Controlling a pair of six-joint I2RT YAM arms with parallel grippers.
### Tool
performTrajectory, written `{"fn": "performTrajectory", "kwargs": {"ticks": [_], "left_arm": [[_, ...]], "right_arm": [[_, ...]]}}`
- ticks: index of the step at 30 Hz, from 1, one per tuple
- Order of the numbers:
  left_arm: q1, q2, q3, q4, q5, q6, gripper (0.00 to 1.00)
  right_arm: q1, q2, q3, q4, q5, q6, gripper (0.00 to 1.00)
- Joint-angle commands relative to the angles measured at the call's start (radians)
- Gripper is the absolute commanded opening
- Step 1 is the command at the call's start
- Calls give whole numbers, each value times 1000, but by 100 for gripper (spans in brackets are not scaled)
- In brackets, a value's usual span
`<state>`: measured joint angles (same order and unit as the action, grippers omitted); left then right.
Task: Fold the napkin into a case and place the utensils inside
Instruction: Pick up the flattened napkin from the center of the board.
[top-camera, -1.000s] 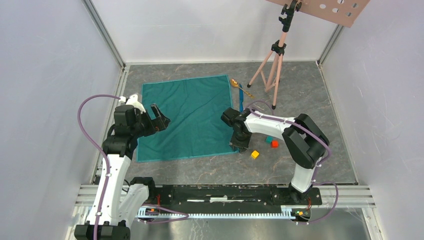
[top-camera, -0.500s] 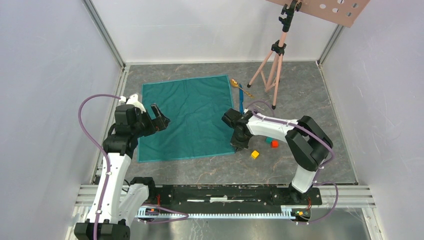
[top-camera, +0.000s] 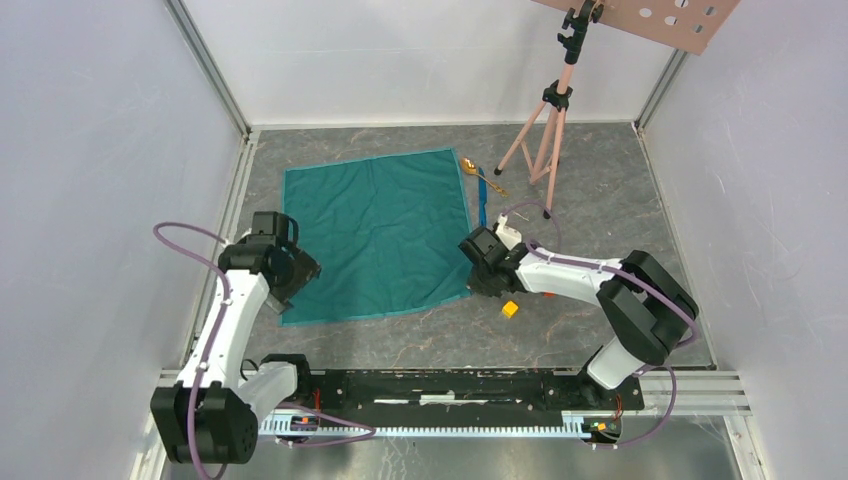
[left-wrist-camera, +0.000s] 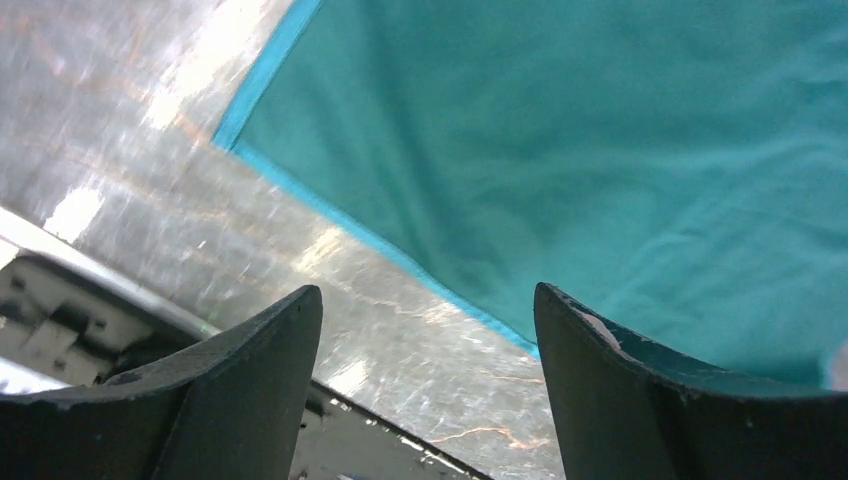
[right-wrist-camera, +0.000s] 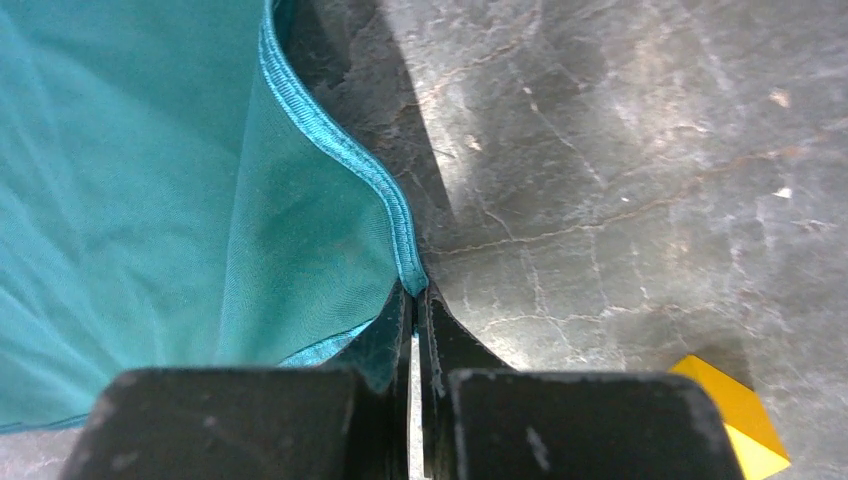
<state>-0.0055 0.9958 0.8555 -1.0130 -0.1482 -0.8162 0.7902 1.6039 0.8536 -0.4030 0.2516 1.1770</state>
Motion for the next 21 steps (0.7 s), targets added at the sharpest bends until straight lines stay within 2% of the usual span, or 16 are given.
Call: {"fn": "performTrajectory", "kwargs": {"ticks": [1, 4, 9, 11, 14, 17, 21], "left_arm": [[39, 67, -73, -101, -108, -266, 81], [61, 115, -102, -110, -200, -312, 79], [113, 58, -161, -56, -274, -289, 80], [130, 55, -176, 11, -266, -258, 74], [163, 131, -176, 52, -248, -213, 62], [179, 180, -181, 54, -237, -198, 58], [187, 165, -230, 103, -258, -221, 55]], "right_arm": [[0, -34, -45, 128, -33, -43, 0], [0, -49, -93, 218, -99, -50, 0], [0, -59, -123, 246, -139, -53, 0], [-2, -75, -140, 261, -146, -54, 0], [-4, -98, -171, 280, -143, -50, 0], [-10, -106, -177, 284, -146, -54, 0], [-19, -110, -183, 295, -155, -56, 0]]}}
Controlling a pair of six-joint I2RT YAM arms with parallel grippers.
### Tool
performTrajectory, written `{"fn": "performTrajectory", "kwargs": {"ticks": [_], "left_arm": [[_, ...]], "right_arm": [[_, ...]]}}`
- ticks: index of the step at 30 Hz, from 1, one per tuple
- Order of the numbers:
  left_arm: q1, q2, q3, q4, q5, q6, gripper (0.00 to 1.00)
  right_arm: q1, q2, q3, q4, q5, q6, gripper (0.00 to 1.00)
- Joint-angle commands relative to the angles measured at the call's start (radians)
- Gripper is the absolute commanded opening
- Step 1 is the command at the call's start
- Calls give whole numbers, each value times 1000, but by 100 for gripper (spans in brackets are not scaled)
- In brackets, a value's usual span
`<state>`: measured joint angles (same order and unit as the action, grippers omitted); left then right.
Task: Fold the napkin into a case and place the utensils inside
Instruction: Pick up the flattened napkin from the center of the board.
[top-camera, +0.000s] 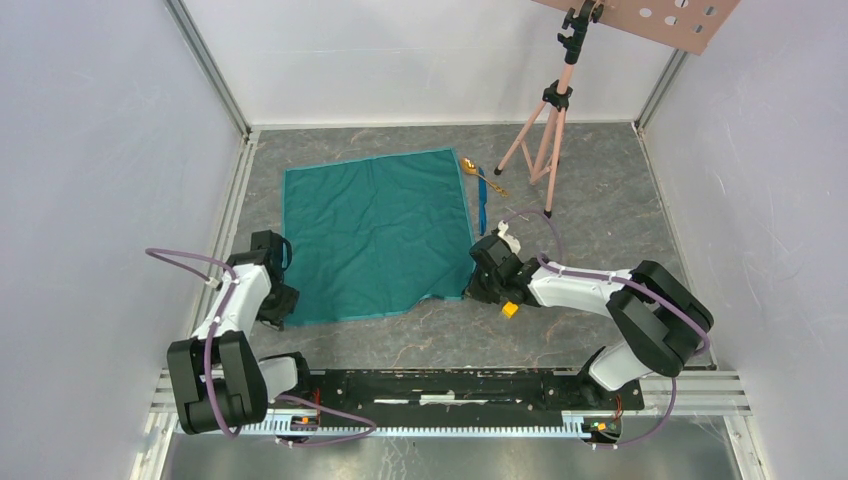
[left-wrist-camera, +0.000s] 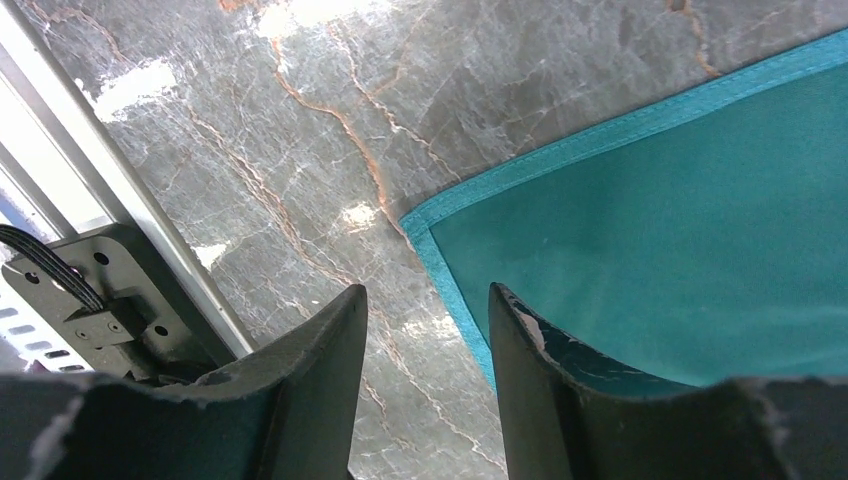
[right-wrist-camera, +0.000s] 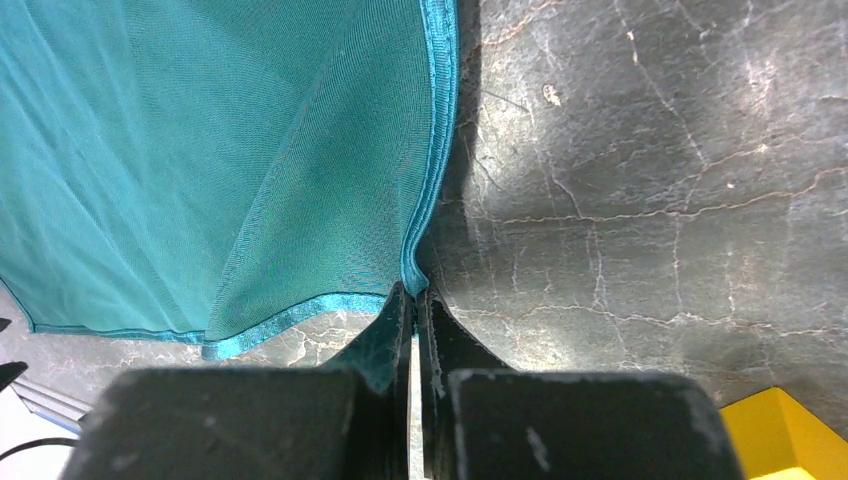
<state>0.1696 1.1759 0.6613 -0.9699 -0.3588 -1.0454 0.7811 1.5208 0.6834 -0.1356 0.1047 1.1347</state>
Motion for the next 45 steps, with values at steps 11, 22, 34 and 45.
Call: {"fn": "performTrajectory", "kwargs": {"ticks": [11, 22, 34, 45], "left_arm": [[41, 54, -73, 132, -44, 27, 57], [103, 100, -126, 238, 74, 42, 51], [139, 50, -96, 246, 82, 119, 2], [138, -212, 37, 42, 196, 138, 2]], "right_arm": [[-16, -13, -16, 30, -19, -15, 0], [-21, -18, -16, 34, -23, -9, 0], [-22, -29, -12, 34, -6, -15, 0], [-23, -233, -69, 111, 67, -270, 0]]}}
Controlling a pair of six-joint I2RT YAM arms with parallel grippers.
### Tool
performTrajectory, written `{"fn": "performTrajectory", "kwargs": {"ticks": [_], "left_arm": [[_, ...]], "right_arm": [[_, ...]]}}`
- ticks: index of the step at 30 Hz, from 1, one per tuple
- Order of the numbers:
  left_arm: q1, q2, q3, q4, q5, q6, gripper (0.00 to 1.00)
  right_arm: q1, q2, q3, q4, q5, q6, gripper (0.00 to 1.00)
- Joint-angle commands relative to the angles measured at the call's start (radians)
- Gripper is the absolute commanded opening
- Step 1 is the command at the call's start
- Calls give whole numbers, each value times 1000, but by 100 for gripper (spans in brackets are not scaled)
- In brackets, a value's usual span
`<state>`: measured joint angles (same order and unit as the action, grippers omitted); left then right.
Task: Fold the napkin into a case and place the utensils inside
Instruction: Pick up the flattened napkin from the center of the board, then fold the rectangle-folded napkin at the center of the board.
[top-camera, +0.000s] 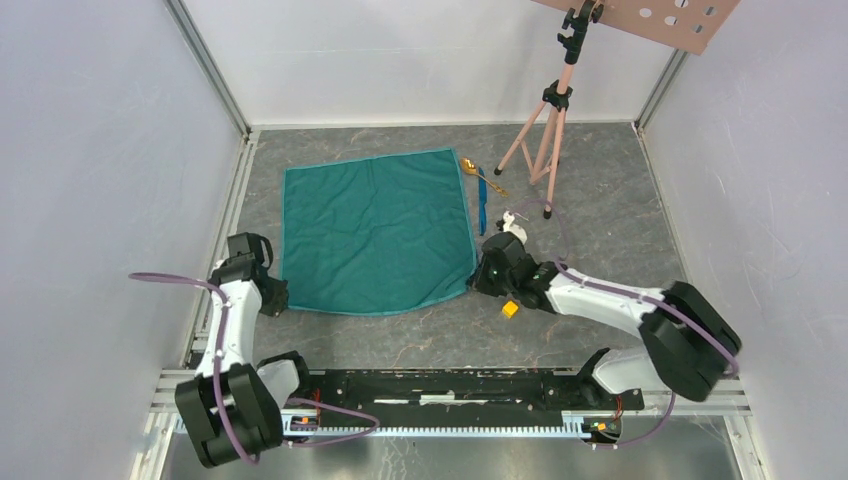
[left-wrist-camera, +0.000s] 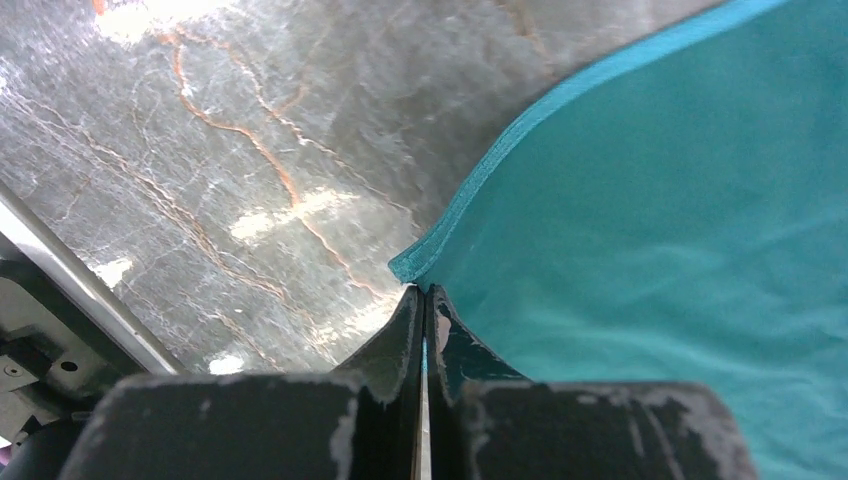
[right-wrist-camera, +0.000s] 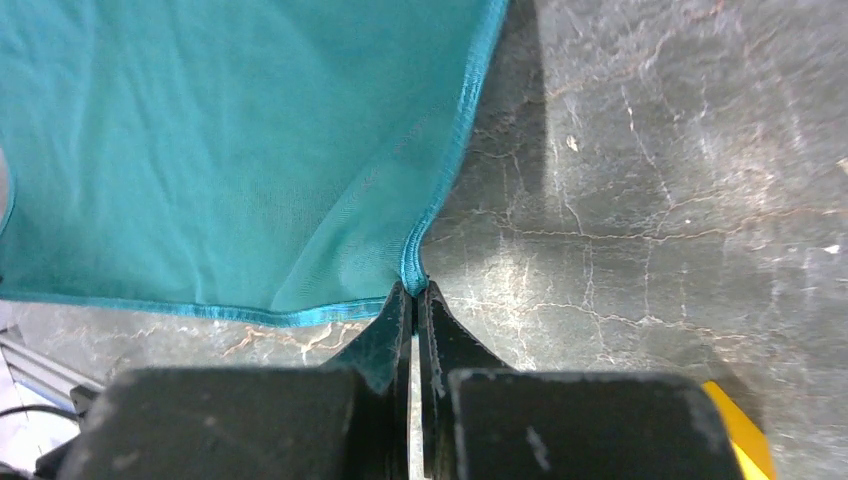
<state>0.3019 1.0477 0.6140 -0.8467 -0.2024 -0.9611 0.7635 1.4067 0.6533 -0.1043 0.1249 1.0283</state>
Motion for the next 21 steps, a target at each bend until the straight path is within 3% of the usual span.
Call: {"fn": "performTrajectory", "kwargs": {"ticks": [1, 7, 11, 16, 21], "left_arm": [[6, -113, 100, -99, 43, 61, 2], [7, -343, 244, -159, 75, 134, 2], [6, -486, 446, -185, 81, 193, 2], [-57, -467, 819, -322, 15, 191, 2], [-93, -430, 1116, -317, -22, 231, 2]], "right_arm": [[-4, -154, -48, 96, 39, -204, 0], [-4, -350, -22, 171, -66, -478, 0], [-4, -445, 78, 149, -259, -602, 0], [2, -622, 132, 277, -486, -563, 0], [3, -734, 181, 357, -463, -546, 0]]}}
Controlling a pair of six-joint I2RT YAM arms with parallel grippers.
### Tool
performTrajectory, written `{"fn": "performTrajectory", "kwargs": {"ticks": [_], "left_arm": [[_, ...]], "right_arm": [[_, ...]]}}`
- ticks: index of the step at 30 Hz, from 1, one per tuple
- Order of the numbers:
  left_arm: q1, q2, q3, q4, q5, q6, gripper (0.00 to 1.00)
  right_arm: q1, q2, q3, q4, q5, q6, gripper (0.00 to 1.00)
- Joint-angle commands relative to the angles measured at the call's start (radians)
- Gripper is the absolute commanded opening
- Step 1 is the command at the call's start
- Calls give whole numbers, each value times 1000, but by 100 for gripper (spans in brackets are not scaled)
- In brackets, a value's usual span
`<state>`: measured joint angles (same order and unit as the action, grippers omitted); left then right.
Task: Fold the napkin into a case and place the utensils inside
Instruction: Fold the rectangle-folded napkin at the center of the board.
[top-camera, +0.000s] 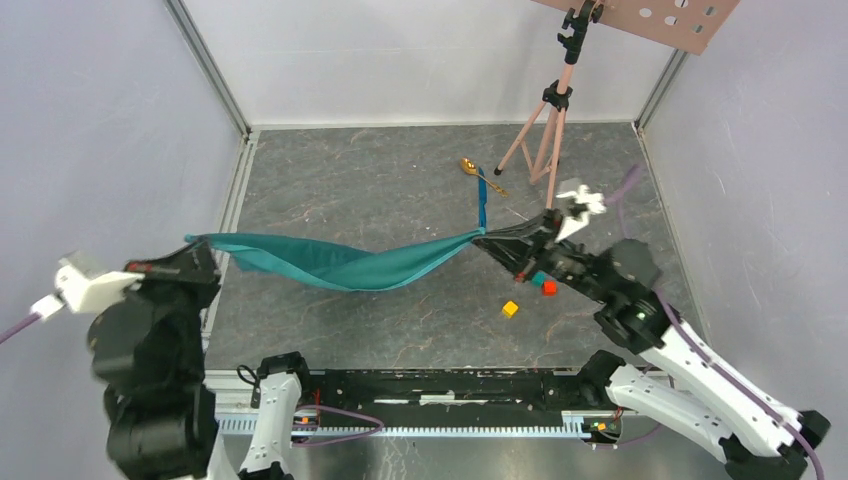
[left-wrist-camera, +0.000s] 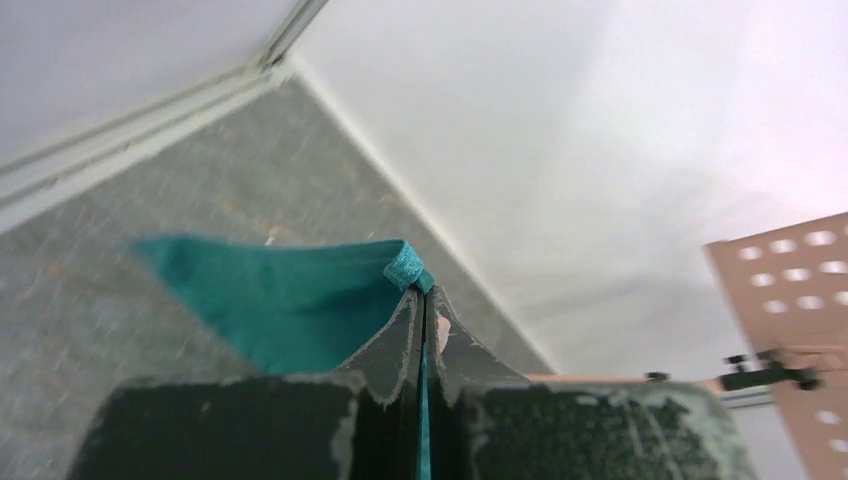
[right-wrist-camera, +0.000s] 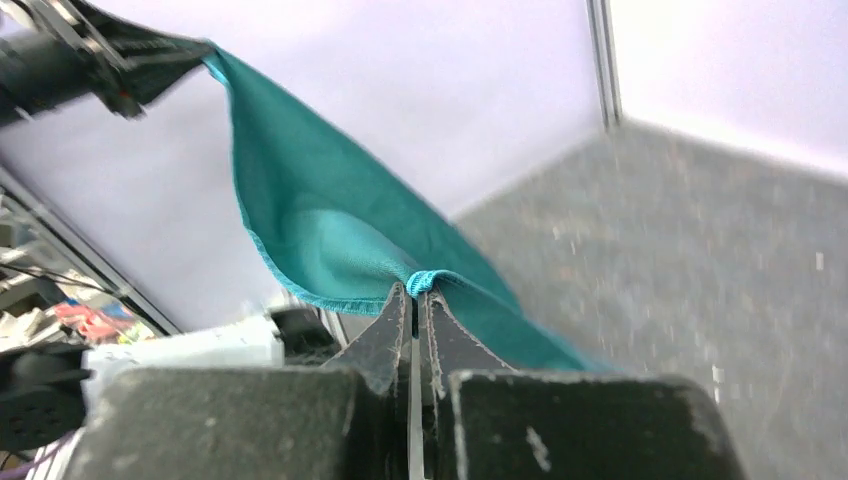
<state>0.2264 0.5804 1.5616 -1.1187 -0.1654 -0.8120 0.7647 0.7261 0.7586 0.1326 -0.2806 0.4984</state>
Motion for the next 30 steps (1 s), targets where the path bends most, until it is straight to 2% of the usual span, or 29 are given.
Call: {"fn": "performTrajectory", "kwargs": {"ticks": [1, 4, 8, 11, 14, 17, 22, 27, 30], "left_arm": [[-22, 49, 215, -44, -71, 90, 2], [-35, 83, 265, -9, -105, 93, 2], [-36, 84, 96, 237, -74, 74, 2], [-35, 203, 30, 343, -46, 83, 2], [-36, 337, -72, 504, 18, 101, 2], [-35, 487, -141, 656, 70, 137, 2], [-36, 768, -159, 839, 138, 202, 2], [-27, 1029, -142, 970, 263, 216, 2], [-24, 1156, -96, 980, 280, 235, 2]], "right_arm": [[2, -58, 92, 121, -50, -22, 0], [2, -62, 117, 147, 43, -39, 0], [3, -13, 109, 189, 298, -84, 0], [1, 99, 140, 154, 573, -129, 0], [-17, 247, 152, 208, 702, -175, 0], [-88, 398, 170, 269, 670, -129, 0], [-218, 703, 282, 340, 546, -48, 0], [-274, 956, 384, 428, 416, -60, 0], [-292, 1057, 416, 491, 363, -73, 0]]}}
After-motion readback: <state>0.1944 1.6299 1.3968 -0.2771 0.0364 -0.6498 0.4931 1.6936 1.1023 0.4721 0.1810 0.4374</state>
